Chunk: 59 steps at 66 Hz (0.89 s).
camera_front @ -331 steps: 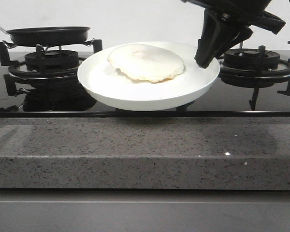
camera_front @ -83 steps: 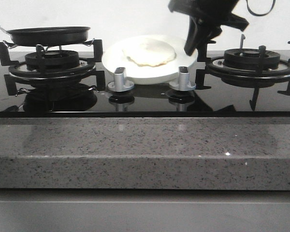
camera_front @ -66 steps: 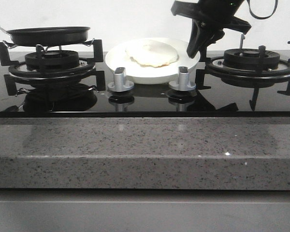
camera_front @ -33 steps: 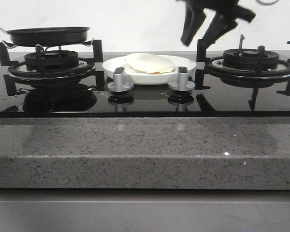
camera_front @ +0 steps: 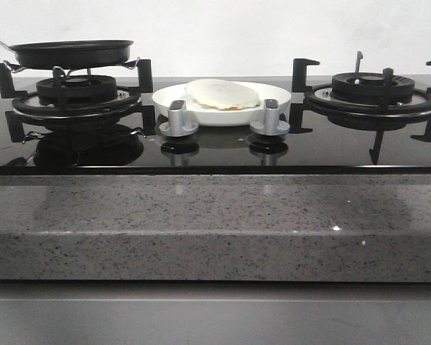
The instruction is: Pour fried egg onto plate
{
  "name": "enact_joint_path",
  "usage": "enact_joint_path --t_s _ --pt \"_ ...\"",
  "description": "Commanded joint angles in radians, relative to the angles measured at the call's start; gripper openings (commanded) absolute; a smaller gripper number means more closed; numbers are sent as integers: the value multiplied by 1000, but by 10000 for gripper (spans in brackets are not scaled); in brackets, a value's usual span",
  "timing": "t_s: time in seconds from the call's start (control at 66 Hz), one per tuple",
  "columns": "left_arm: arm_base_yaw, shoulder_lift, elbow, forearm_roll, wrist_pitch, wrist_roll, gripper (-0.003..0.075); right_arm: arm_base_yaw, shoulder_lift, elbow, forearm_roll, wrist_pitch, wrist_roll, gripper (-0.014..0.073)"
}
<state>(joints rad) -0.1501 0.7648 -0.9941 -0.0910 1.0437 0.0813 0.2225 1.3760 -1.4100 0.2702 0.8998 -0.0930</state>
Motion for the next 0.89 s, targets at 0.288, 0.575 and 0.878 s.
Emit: enact_joint_path --t_s 0.288,0.575,0.878 --pt "-7 -3 -25 -12 -57 -9 565 -1 -563 497 -25 -186 -12 402" --pt "-7 -3 -25 -12 -57 -9 565 -1 -883 668 -25 -166 -12 402" --pt "-7 -3 -25 -12 -57 -9 565 -1 -921 684 -25 -144 -12 402"
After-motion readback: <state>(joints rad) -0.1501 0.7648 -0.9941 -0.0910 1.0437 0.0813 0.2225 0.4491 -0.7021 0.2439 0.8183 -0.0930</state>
